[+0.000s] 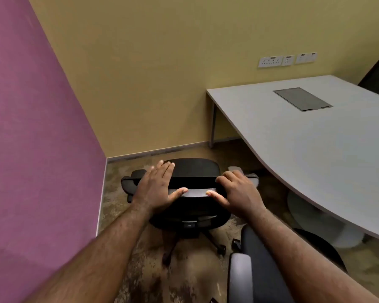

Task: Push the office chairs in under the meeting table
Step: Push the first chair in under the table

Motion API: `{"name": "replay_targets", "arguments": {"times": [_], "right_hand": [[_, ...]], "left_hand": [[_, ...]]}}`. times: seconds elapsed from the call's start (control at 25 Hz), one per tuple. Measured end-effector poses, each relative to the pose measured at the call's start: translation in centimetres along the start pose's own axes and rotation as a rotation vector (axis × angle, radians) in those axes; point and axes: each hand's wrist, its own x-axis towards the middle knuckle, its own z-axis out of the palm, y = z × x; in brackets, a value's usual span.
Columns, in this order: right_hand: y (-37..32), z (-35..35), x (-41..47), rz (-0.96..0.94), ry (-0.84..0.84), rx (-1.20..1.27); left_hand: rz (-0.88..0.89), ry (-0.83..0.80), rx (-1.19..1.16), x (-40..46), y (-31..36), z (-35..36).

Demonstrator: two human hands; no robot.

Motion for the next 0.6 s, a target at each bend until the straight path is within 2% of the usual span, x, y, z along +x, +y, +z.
{"name": "replay_targets", "arguments": {"times": [0.12, 0.24, 0.36, 0.48, 0.6], "right_hand": [[0.3, 0.7, 0.0, 0.009, -0.104, -0.058], [1.3, 1.4, 0.5, 0.028, -0.201, -0.087], [2.3, 1.6, 1.8, 0.101, -0.279, -0.145], [2.7, 2.2, 2.9, 0.132, -0.301, -0.168], [3.0, 2.6, 4.1, 0.161, -0.301, -0.188]], "left_hand": [[0.085, 0.061, 0.064, -0.9, -1.5, 0.6], [0.09, 0.006, 0.126, -0.8, -2.4, 1.4], [0.092, 0.065, 0.11, 0.2, -2.8, 1.9], [0.133, 0.113, 0.085, 1.8, -3.5, 2.3], [0.152, 0.096, 0.077, 3.7, -4.3, 2.3]]}}
